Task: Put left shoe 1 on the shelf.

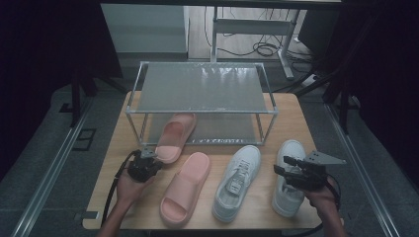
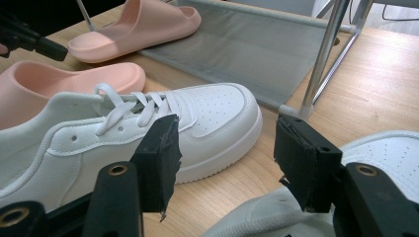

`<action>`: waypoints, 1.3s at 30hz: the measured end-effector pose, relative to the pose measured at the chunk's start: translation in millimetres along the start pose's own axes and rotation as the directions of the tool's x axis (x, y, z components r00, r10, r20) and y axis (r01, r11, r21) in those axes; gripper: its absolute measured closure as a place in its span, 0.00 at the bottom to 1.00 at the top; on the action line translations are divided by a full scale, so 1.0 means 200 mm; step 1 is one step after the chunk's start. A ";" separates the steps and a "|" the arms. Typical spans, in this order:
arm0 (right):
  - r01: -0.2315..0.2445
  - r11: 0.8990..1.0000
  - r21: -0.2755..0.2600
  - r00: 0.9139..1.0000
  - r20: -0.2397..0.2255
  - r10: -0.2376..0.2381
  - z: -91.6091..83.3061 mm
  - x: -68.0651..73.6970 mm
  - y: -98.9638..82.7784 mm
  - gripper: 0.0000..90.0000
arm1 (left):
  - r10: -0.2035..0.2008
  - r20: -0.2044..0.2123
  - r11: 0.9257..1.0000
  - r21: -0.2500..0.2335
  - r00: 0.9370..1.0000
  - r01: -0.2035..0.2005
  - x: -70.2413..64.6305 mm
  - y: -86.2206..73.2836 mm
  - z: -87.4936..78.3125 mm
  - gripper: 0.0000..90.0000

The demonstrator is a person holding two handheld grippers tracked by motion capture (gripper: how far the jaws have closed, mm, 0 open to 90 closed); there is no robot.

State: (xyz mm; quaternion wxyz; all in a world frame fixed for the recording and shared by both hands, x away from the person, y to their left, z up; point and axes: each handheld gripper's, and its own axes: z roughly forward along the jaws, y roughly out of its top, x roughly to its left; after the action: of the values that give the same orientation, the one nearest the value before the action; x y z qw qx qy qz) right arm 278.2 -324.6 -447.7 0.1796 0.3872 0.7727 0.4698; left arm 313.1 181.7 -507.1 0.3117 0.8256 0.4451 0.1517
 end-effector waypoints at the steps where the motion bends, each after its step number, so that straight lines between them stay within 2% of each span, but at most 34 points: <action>1: -0.001 1.000 0.000 1.000 0.000 0.001 0.00 0.00 0.00 0.49 | -0.001 0.001 1.000 -0.001 1.000 0.001 0.00 0.01 0.01 1.00; 15: 0.000 1.000 0.002 1.000 -0.001 0.000 0.00 0.00 0.00 0.49 | 0.003 -0.005 1.000 0.016 1.000 -0.003 0.01 0.09 0.08 1.00; 17: -0.001 1.000 0.006 1.000 -0.001 0.001 0.00 0.00 0.00 0.49 | 0.015 -0.008 1.000 0.022 1.000 -0.015 0.01 0.11 0.09 1.00; 27: 0.001 1.000 0.006 1.000 -0.001 -0.001 0.00 0.00 0.00 0.49 | 0.012 0.000 1.000 0.013 1.000 -0.012 0.00 0.19 0.13 1.00; 39: 0.001 1.000 0.006 1.000 -0.002 -0.001 0.00 0.00 0.00 0.49 | 0.013 0.001 1.000 0.015 1.000 -0.013 -0.01 0.24 0.17 1.00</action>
State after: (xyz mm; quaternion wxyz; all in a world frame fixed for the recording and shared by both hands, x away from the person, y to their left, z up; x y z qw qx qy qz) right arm 278.7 -324.4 -448.3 0.1780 0.3867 0.7746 0.4677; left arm 360.0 147.6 -502.4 0.3048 0.8309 0.4406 0.1502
